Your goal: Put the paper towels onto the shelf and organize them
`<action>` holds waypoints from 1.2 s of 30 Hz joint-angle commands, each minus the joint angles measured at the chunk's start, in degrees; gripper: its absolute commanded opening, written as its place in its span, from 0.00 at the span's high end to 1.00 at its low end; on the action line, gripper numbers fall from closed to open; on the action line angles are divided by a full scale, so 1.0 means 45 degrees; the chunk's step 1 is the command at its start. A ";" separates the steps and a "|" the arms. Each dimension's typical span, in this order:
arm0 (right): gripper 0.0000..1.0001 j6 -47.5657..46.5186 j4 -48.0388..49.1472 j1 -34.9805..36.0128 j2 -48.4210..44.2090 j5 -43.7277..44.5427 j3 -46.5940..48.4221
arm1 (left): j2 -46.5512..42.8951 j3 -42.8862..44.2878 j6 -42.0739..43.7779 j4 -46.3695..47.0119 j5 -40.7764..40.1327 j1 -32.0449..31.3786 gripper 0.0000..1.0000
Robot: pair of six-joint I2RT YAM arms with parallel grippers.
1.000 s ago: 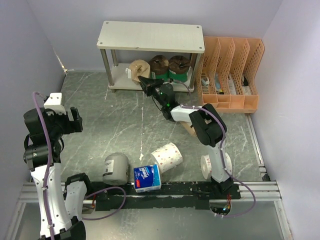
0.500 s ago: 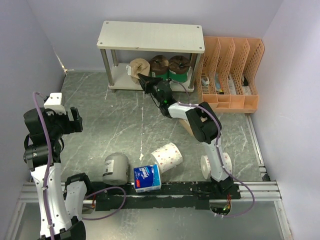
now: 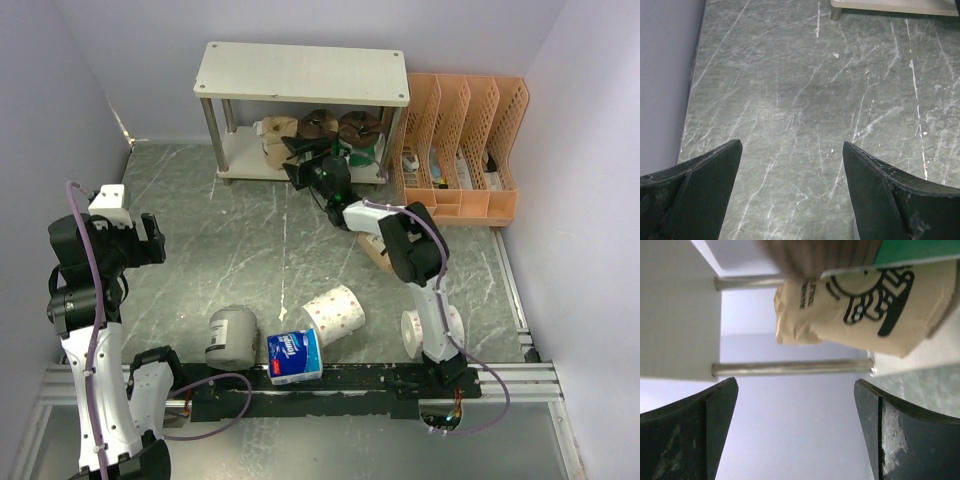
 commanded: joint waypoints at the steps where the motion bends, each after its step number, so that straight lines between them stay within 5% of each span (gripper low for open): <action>1: 0.00 -0.4850 0.0615 0.0592 -0.4015 0.0053 -0.2236 | -0.0021 0.0164 0.0018 0.0074 -0.0066 0.0067 0.06; 6: 0.00 -0.9459 -0.1776 0.2423 -0.9731 0.1810 -0.6626 | -0.0054 0.0159 0.0018 0.0081 -0.0089 0.0080 0.07; 10: 0.00 -1.3890 -0.7193 0.5502 -1.3750 0.8970 -0.7868 | -0.0179 0.0162 0.0141 0.0067 0.0294 0.0102 0.06; 15: 0.00 -1.1588 -1.5612 0.5737 -1.5278 1.1938 -0.6791 | -0.0037 0.0164 0.0160 0.0055 0.0381 0.0110 0.06; 21: 0.00 -0.7324 -2.0224 0.5717 -1.6205 1.3320 -0.7461 | 0.0048 0.0201 0.0159 0.0007 0.0338 0.0107 0.06; 30: 0.00 -0.4045 -1.8527 0.5695 -2.0955 1.3658 -1.1497 | -0.0318 0.0201 0.0194 -0.0013 0.0436 0.0098 0.06; 36: 0.01 -0.2670 -1.9717 0.5365 -1.8579 1.3899 -1.0826 | -0.0350 0.0218 0.0231 -0.0005 0.0553 0.0097 0.06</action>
